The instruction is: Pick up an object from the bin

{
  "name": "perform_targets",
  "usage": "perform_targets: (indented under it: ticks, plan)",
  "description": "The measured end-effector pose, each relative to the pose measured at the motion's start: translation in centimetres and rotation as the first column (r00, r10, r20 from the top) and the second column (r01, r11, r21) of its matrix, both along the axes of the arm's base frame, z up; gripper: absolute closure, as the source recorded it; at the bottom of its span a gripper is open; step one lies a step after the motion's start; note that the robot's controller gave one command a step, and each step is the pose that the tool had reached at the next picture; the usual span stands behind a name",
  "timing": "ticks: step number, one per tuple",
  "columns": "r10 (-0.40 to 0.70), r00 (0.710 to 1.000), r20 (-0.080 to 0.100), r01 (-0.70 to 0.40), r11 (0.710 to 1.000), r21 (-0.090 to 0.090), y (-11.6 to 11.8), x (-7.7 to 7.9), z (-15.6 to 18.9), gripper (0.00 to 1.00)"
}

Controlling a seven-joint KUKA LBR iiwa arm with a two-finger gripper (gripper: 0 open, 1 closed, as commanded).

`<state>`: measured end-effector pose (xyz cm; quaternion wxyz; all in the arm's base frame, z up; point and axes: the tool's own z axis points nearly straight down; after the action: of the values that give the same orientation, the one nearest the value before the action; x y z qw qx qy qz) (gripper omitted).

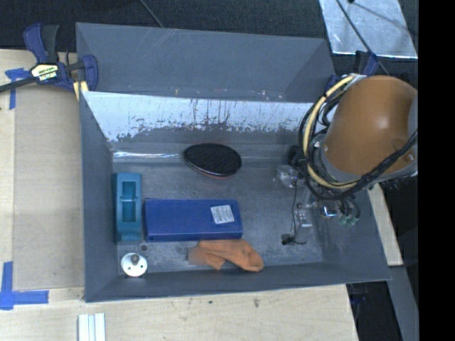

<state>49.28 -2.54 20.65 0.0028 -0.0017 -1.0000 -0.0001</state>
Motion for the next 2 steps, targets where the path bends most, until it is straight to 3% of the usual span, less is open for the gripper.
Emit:
perform_targets:
  ticks: [1, 2]
  plan:
    - [0.001, 1.000, 0.009, -0.001, 1.000, 0.000, 0.0, 0.2, 0.4, 0.00]
    - [0.041, 0.999, 0.016, -0.041, 0.999, -0.001, 2.1, 2.1, -4.4, 0.00]
